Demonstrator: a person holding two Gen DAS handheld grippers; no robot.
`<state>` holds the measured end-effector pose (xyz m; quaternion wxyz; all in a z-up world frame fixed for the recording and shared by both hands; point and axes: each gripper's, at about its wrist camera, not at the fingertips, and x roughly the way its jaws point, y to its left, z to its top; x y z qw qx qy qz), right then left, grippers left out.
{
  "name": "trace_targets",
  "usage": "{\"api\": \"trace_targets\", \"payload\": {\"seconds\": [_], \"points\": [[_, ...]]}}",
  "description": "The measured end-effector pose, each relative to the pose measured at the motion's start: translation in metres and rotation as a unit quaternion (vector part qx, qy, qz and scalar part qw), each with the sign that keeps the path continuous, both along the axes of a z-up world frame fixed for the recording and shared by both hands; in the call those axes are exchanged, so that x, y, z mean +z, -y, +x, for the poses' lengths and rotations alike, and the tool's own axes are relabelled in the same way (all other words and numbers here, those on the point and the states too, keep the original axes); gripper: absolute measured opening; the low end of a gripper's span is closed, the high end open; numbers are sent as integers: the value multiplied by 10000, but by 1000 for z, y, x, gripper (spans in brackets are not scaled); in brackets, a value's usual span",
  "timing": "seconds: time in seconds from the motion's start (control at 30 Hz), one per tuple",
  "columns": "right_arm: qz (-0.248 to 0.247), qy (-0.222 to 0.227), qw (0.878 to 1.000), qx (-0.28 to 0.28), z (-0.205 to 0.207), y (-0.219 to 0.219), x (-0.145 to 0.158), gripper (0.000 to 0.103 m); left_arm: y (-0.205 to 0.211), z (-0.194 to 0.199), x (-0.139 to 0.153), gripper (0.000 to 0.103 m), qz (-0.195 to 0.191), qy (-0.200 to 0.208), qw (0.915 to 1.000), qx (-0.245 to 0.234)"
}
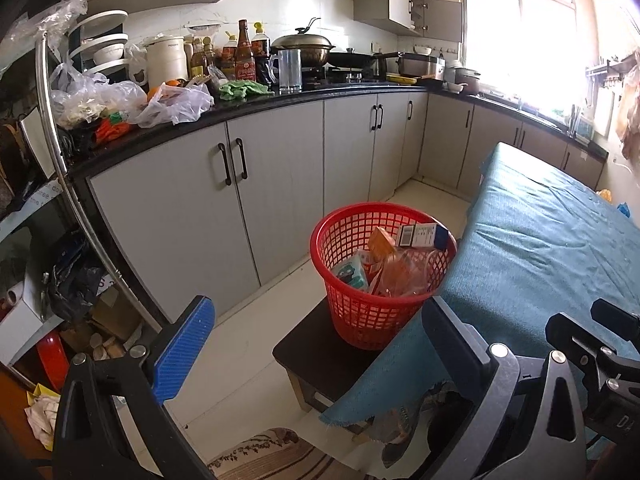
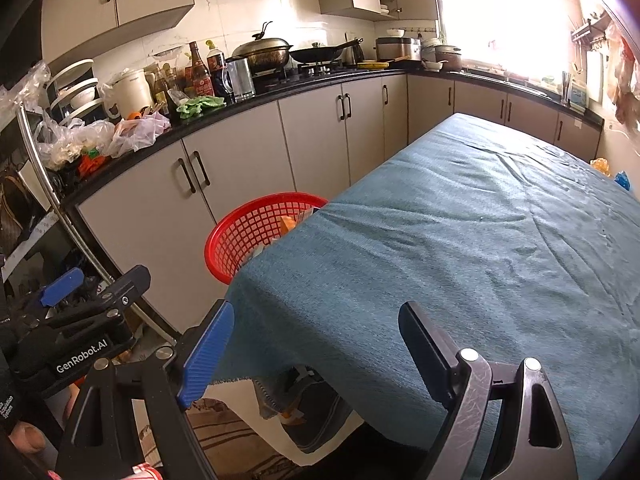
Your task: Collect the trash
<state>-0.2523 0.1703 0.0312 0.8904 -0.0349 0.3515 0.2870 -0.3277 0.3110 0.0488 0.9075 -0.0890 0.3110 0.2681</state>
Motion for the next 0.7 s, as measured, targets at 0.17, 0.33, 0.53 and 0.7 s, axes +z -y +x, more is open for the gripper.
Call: {"api": "trace_targets", "payload": {"seconds": [0.17,0.33,0.53,0.7], "points": [[-51,-25,10000,15,1,-4,-3,88,-3,2,-4,103,-63,-58,10000,-21],[-89,-67,9999,12,2,-6,-6,89,-6,5,-7,103,-133,-110,9999,-2],[-94,-102,9999,-2,5,-6,-9,89,-7,7,-10,103,-163,-150,9998,-10],[-116,-106,9999,8,5,-7,-10,89,-8,9,-12,103,-176,-187,9997,-8]]}}
